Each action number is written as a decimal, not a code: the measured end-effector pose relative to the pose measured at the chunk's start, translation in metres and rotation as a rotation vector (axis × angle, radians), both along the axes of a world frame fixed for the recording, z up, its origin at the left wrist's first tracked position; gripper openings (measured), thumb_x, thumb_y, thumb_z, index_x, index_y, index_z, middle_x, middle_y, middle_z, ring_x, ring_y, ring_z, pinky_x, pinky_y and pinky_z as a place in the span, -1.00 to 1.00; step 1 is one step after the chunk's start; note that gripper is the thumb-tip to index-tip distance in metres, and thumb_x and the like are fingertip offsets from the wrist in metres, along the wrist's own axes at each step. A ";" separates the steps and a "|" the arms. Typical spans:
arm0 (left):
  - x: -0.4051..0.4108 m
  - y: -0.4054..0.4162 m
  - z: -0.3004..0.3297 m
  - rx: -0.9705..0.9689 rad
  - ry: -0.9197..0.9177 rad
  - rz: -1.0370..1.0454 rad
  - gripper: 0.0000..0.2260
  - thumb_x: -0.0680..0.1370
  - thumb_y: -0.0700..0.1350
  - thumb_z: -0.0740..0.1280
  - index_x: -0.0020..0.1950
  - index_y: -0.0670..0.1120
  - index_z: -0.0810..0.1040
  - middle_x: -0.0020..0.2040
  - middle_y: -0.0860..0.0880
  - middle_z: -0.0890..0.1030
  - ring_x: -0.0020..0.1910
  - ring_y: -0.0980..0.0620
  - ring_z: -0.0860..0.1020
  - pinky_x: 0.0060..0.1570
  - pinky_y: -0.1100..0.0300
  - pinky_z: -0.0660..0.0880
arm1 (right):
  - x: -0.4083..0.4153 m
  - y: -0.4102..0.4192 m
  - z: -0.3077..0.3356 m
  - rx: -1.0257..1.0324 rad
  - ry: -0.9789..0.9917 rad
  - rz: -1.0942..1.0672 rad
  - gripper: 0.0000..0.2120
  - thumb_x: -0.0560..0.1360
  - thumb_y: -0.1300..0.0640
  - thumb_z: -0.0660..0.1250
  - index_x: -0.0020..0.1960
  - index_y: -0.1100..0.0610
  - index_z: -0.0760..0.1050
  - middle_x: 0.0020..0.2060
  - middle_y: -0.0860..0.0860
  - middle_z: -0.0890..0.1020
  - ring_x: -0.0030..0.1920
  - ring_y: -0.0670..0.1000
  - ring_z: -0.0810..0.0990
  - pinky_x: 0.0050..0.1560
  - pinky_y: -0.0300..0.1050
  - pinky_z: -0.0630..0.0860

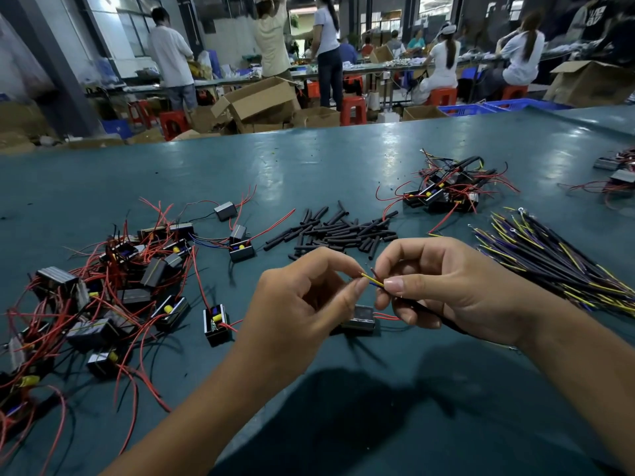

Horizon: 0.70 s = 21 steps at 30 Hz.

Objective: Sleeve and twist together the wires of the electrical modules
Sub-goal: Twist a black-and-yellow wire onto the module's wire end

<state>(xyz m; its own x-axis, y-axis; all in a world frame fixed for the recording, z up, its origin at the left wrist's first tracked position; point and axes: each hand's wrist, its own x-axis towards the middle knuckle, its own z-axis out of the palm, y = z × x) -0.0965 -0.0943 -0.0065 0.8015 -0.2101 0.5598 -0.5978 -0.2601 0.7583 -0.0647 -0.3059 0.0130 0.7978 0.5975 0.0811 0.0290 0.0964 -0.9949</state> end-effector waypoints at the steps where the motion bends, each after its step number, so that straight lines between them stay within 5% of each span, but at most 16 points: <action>1: 0.000 -0.001 0.001 0.015 -0.024 0.023 -0.98 0.53 -0.11 0.42 -0.08 0.01 0.62 -0.35 0.03 0.58 -0.48 0.07 0.43 -0.45 0.26 0.37 | 0.000 0.000 0.000 0.010 0.000 -0.005 -0.91 0.46 0.25 0.37 -0.10 0.09 0.59 -0.23 0.17 0.66 -0.43 -0.02 0.54 -0.51 -0.29 0.36; 4: 0.001 -0.001 0.002 0.057 -0.081 0.075 -0.97 0.55 -0.11 0.41 -0.08 0.01 0.61 -0.28 0.07 0.60 -0.40 -0.04 0.47 -0.41 0.15 0.41 | -0.002 0.001 0.001 0.024 -0.010 -0.018 -0.92 0.46 0.21 0.38 -0.07 0.08 0.58 -0.23 0.16 0.66 -0.44 -0.03 0.52 -0.51 -0.30 0.33; 10: -0.001 -0.002 0.003 0.240 -0.275 0.237 -0.93 0.59 -0.16 0.36 -0.08 -0.11 0.60 -0.29 0.14 0.51 -0.37 0.32 0.37 -0.28 0.50 0.26 | -0.005 0.005 0.002 -0.021 -0.135 -0.082 -0.73 0.49 0.19 0.43 0.14 0.11 0.44 -0.32 0.12 0.62 -0.47 -0.04 0.41 -0.49 -0.31 0.31; 14: -0.004 -0.006 0.001 0.315 -0.316 0.263 -0.84 0.63 -0.06 0.30 -0.07 -0.09 0.59 -0.27 0.20 0.45 -0.36 0.38 0.33 -0.29 0.52 0.21 | -0.009 0.012 0.002 -0.171 -0.322 -0.152 -0.85 0.45 0.09 0.42 -0.05 0.13 0.54 -0.47 -0.11 0.40 -0.47 -0.12 0.27 -0.47 -0.32 0.24; 21: -0.006 -0.007 0.004 0.311 -0.336 0.265 -0.80 0.63 -0.01 0.26 -0.08 -0.08 0.58 -0.32 0.12 0.50 -0.39 0.21 0.35 -0.37 0.35 0.31 | -0.012 0.013 0.006 -0.184 -0.397 -0.199 -0.87 0.48 0.12 0.36 -0.15 0.18 0.52 -0.44 -0.11 0.40 -0.43 -0.13 0.26 -0.43 -0.34 0.24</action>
<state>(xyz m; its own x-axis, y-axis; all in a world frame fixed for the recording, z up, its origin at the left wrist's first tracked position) -0.1022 -0.1013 -0.0029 0.6366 -0.2216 0.7387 -0.6778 -0.6177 0.3988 -0.0766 -0.2932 0.0185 0.8268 0.4694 0.3100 0.4102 -0.1260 -0.9033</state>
